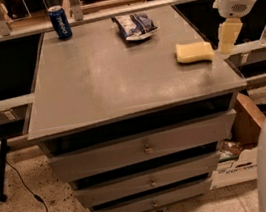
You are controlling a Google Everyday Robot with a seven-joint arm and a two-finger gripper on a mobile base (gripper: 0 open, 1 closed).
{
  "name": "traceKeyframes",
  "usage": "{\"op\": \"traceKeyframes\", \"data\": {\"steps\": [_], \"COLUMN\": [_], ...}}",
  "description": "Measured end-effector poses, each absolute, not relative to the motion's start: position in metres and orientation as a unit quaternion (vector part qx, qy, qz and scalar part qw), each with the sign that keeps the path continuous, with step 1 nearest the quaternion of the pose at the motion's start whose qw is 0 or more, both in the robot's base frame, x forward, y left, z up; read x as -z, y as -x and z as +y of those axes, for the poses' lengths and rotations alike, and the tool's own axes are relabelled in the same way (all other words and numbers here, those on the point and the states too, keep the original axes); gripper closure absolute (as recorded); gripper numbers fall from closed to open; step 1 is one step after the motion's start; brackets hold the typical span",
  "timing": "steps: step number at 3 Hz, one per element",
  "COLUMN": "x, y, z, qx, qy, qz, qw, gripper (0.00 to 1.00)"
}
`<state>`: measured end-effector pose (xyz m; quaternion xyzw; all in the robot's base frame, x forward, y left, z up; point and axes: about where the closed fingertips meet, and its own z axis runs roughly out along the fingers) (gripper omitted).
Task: Pick sponge
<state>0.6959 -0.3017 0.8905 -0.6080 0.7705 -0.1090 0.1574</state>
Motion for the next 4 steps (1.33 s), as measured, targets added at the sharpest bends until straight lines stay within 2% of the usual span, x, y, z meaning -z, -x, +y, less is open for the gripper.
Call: {"op": "traceKeyframes", "data": {"steps": [2, 4], "x": [-0.867, -0.851], "y": [-0.707, -0.711], "z": [-0.286, -0.276], "qx": [0.051, 0.027], "qy": [0.617, 0.617], "qz": [0.765, 0.762], "qw": [0.179, 0.196], "gripper": [0.00, 0.00]}}
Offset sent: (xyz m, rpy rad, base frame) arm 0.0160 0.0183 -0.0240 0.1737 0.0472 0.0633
